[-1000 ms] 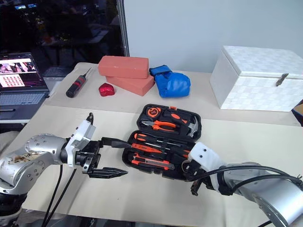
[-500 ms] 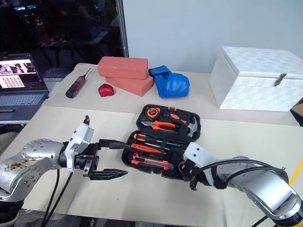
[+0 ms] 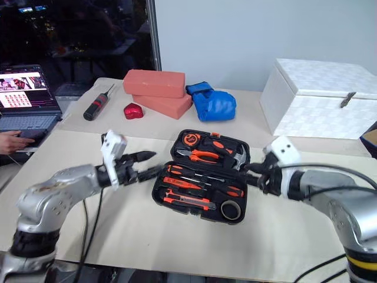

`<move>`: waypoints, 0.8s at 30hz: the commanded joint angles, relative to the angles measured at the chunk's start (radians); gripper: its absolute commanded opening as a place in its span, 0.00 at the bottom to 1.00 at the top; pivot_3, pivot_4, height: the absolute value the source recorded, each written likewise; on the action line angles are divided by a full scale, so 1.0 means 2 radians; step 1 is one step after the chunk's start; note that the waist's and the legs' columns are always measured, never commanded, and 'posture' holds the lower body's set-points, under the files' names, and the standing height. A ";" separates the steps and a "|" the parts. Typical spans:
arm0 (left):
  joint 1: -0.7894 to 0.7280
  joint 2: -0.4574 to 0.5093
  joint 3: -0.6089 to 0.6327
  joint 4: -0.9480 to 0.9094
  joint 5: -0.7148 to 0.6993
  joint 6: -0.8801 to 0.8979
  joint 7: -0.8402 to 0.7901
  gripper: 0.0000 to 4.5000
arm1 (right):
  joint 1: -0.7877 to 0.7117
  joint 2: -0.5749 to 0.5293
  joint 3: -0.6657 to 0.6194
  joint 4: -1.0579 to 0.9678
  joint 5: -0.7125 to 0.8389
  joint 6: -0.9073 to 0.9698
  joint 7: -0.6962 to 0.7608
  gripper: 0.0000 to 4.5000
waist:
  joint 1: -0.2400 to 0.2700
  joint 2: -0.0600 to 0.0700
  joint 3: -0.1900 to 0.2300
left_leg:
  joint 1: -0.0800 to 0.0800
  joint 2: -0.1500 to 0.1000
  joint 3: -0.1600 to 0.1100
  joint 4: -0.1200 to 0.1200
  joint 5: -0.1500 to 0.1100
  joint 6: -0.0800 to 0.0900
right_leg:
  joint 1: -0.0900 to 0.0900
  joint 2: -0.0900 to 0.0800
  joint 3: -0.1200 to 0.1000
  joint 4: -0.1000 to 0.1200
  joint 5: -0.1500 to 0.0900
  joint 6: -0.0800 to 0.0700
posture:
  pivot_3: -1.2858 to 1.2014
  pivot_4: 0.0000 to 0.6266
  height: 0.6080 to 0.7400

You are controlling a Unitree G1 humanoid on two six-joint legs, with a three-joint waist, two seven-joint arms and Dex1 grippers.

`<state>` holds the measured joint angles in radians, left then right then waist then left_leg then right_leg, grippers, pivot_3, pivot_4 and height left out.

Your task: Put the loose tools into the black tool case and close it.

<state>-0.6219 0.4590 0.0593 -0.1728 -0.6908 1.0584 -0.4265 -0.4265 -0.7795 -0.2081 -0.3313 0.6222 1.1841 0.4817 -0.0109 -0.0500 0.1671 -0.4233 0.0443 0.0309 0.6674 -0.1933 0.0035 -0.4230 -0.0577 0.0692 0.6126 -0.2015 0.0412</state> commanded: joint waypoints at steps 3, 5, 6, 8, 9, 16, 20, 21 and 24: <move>-0.142 -0.046 -0.019 0.245 0.083 -0.026 0.042 1.00 | -0.092 0.039 0.027 0.148 -0.057 0.005 -0.053 0.51 | -0.005 0.000 0.000 | 0.001 0.000 0.000 0.000 0.001 0.000 | 0.000 0.000 0.000 0.000 0.001 0.000 | 0.52 0.24 1.00; -0.195 -0.064 -0.023 0.353 0.112 -0.072 0.034 1.00 | -0.119 0.049 0.046 0.197 -0.077 -0.010 -0.054 0.51 | -0.005 0.000 0.000 | 0.000 0.000 0.000 -0.001 0.001 0.001 | -0.001 0.000 0.000 0.000 0.001 0.000 | 0.52 0.24 1.00; -0.218 -0.072 -0.021 0.405 0.124 -0.096 0.030 1.00 | -0.132 0.055 0.052 0.220 -0.084 -0.016 -0.053 0.51 | -0.006 0.000 0.000 | 0.000 0.000 0.000 -0.002 0.001 0.001 | -0.001 0.000 0.000 0.000 0.002 0.002 | 0.52 0.24 1.00; -0.249 -0.078 -0.021 0.479 0.145 -0.133 0.017 1.00 | -0.147 0.061 0.063 0.246 -0.092 -0.023 -0.042 0.51 | -0.006 0.000 0.000 | -0.001 -0.001 0.000 -0.004 0.001 0.001 | -0.003 0.001 0.000 0.000 0.004 0.002 | 0.52 0.24 1.00; -0.263 -0.082 -0.018 0.512 0.152 -0.148 0.011 1.00 | -0.155 0.065 0.067 0.259 -0.095 -0.027 -0.038 0.51 | -0.006 0.000 0.000 | -0.002 -0.001 -0.001 -0.005 0.001 0.001 | -0.003 0.001 0.001 0.000 0.004 0.001 | 0.52 0.24 1.00; -0.322 -0.099 -0.010 0.647 0.189 -0.209 -0.048 0.75 | -0.181 0.079 0.090 0.333 -0.122 -0.048 -0.011 0.26 | -0.003 0.000 0.000 | -0.008 -0.003 -0.001 -0.009 0.000 0.001 | -0.009 -0.001 0.000 0.000 0.004 0.002 | 0.52 0.24 1.00; -0.328 -0.101 -0.007 0.660 0.198 -0.203 -0.087 0.42 | -0.177 0.074 0.086 0.321 -0.118 -0.038 0.002 0.06 | -0.003 0.000 0.000 | -0.008 -0.004 -0.001 -0.009 0.000 0.001 | -0.009 -0.002 0.000 -0.001 0.004 0.003 | 0.52 0.24 1.00; -0.328 -0.102 -0.009 0.658 0.200 -0.200 -0.099 0.34 | -0.176 0.074 0.085 0.318 -0.116 -0.037 0.006 0.06 | -0.003 0.000 0.000 | -0.008 -0.004 -0.001 -0.009 0.000 0.001 | -0.009 -0.002 0.000 -0.001 0.004 0.003 | 0.52 0.24 1.00; -0.322 -0.103 -0.005 0.639 0.199 -0.204 -0.129 0.12 | -0.181 0.083 0.073 0.318 -0.112 -0.058 0.011 0.06 | -0.003 0.000 0.000 | -0.008 -0.004 -0.002 -0.009 0.000 0.001 | -0.009 -0.002 0.000 -0.001 0.004 0.003 | 0.52 0.24 1.00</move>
<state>-1.2460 0.2586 0.0396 1.1497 -0.2930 0.6566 -0.6332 -0.7892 -0.6150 -0.0537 0.3247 0.4034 1.0921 0.4820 -0.0178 -0.0492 0.1672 -0.4393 0.0364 0.0273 0.6503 -0.1924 0.0049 -0.4407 -0.0614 0.0699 0.6109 -0.1940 0.0476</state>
